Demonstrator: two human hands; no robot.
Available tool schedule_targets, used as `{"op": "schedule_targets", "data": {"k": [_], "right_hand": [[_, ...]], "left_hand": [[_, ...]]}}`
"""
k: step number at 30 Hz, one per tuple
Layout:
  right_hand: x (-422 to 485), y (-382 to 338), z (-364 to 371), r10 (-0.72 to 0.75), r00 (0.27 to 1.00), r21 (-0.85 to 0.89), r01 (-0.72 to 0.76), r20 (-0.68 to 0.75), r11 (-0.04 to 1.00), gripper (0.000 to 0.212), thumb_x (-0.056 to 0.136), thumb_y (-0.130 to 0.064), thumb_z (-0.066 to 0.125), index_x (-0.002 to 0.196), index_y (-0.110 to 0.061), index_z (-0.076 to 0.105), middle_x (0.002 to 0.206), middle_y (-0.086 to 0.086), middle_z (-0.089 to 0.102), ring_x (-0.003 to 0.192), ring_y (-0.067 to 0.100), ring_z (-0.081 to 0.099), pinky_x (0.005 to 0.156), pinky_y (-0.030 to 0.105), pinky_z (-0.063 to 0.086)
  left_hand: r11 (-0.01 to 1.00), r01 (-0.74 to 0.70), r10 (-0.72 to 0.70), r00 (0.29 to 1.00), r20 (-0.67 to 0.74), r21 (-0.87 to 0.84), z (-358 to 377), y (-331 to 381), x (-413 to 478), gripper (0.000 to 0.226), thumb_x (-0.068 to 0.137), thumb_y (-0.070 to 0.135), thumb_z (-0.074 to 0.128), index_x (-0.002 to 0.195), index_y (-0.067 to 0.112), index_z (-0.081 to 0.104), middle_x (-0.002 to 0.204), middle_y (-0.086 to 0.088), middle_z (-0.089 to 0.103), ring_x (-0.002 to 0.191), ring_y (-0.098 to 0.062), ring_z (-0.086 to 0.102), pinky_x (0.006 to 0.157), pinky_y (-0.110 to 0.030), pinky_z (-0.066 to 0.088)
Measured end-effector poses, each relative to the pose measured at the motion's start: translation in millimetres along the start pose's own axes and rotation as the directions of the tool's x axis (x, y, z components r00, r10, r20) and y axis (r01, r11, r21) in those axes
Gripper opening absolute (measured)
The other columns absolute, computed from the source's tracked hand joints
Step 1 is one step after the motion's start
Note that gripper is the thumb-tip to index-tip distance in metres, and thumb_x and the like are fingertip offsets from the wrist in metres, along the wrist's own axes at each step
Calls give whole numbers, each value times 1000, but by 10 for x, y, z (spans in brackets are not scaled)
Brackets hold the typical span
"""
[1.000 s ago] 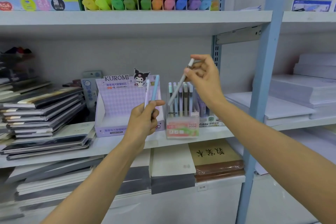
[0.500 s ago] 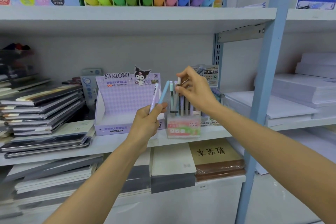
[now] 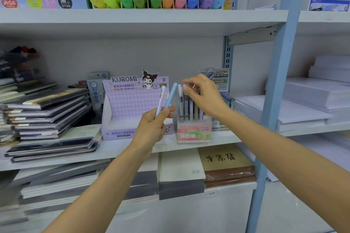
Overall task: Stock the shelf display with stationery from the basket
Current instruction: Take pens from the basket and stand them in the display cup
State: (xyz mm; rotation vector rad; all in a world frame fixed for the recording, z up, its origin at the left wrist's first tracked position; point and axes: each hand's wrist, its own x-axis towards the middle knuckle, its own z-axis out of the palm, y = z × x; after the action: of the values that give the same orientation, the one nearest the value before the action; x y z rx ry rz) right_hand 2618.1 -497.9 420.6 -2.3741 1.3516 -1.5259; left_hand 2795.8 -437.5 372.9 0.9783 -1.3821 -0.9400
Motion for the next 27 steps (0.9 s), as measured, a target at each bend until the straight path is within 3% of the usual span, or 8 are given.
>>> {"op": "schedule_targets", "data": {"k": [4, 7, 10, 13, 18, 20, 24, 27], "right_hand": [[-53, -109, -86, 90, 981, 516, -167, 171, 840, 31, 95, -24, 60, 125, -15, 60, 97, -2, 66, 77, 9, 65, 59, 20, 50], [-80, -150, -148, 77, 981, 623, -173, 178, 763, 16, 92, -10, 63, 107, -4, 68, 82, 10, 71, 67, 13, 66, 59, 20, 54], [-98, -141, -283, 154, 980, 741, -197, 127, 642, 7, 91, -6, 63, 96, -4, 69, 77, 8, 73, 67, 15, 69, 63, 19, 56], [-153, -109, -413, 159, 968, 750, -252, 195, 612, 7, 90, -4, 63, 96, -1, 66, 81, 10, 74, 70, 17, 70, 64, 20, 57], [-315, -75, -524, 84, 902, 618, -355, 423, 702, 12, 89, -7, 66, 99, 1, 66, 88, 13, 74, 74, 19, 70, 68, 23, 58], [-371, -79, -539, 59, 873, 543, -353, 485, 761, 18, 90, -12, 65, 103, 1, 67, 91, 9, 74, 80, 17, 70, 72, 23, 58], [-383, -163, -562, 8, 899, 503, -252, 437, 827, 17, 90, -17, 66, 106, -12, 71, 96, 5, 74, 90, 20, 69, 82, 30, 57], [-376, -234, -552, -51, 893, 511, -208, 447, 834, 22, 87, -11, 70, 109, -12, 70, 93, 3, 74, 91, 17, 70, 84, 25, 55]], "left_hand": [[1000, -25, 25, 993, 117, 1, 20, 22, -25, 28, 102, 28, 46, 115, 17, 68, 77, 5, 59, 42, -7, 28, 39, -15, 25], [1000, 6, -10, 978, 209, 20, 17, 57, -54, 26, 100, 31, 50, 113, 19, 69, 77, 4, 63, 43, -9, 32, 39, -16, 25], [993, 51, -40, 993, 109, -106, -19, 100, -54, 25, 91, 27, 64, 105, 7, 71, 75, 0, 62, 42, -8, 33, 36, -15, 24], [965, 25, -46, 996, -73, -263, -46, 161, -35, 20, 86, 24, 69, 97, 8, 70, 79, 0, 69, 41, -6, 31, 33, -16, 24], [911, -92, -6, 972, -236, -403, 25, 269, -61, 14, 82, 21, 75, 86, 10, 67, 71, 2, 70, 38, -5, 29, 34, -17, 24], [918, -123, 26, 967, -252, -377, 65, 300, -83, 14, 81, 22, 75, 83, 11, 68, 71, -5, 62, 39, -6, 27, 34, -17, 22], [962, -137, 88, 974, -207, -236, 153, 322, -111, 16, 80, 23, 76, 82, 9, 69, 80, -12, 44, 39, -8, 23, 34, -18, 22], [970, -129, 94, 981, -172, -206, 212, 338, -117, 21, 78, 26, 77, 81, 7, 68, 60, -7, 43, 37, -8, 24, 34, -17, 23]]}}
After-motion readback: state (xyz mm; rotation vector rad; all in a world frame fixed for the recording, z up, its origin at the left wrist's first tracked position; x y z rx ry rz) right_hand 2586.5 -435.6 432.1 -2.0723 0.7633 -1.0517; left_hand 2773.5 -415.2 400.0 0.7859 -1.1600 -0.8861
